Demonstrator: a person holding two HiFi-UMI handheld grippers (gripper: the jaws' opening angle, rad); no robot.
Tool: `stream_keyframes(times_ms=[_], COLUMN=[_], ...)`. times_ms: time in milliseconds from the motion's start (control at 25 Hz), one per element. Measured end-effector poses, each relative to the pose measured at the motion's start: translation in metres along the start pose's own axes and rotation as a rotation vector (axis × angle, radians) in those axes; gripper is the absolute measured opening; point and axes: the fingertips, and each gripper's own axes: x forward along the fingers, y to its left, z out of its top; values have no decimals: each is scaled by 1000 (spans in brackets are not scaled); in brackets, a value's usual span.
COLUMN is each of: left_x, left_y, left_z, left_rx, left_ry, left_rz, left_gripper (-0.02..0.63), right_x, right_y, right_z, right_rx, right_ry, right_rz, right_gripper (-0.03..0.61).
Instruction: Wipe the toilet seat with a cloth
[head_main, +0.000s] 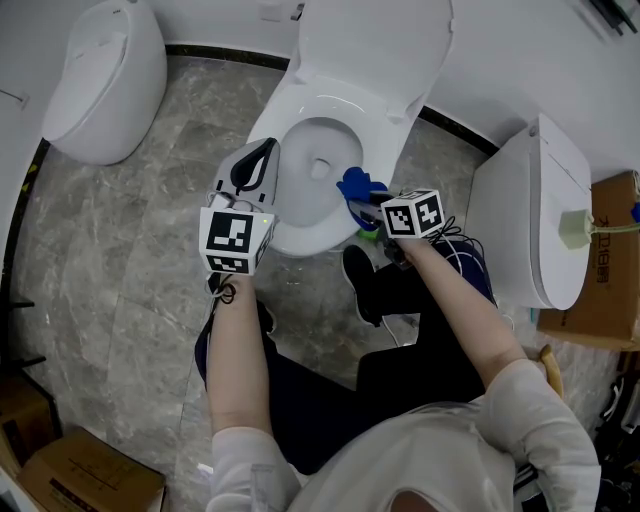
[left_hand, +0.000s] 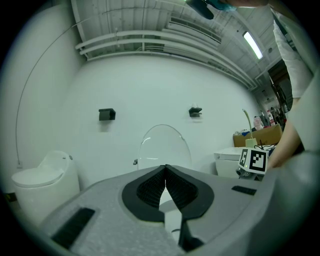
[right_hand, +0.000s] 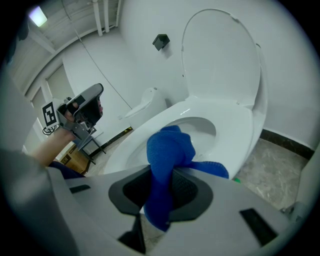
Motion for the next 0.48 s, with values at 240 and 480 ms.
stream_keyframes(times_ms=[240, 480], left_x=[2, 5], left_y=[-1, 1], left_z=[-2, 1], left_rx=[3, -104], left_ry=[-5, -44], left_rz=[-15, -16], left_gripper=[9, 9], right_x=[2, 0], right_y=[-6, -6], right_z=[1, 3], right_rx=[-37, -67], right_ry=[26, 11], right_rz=[1, 9], right_gripper=[87, 86])
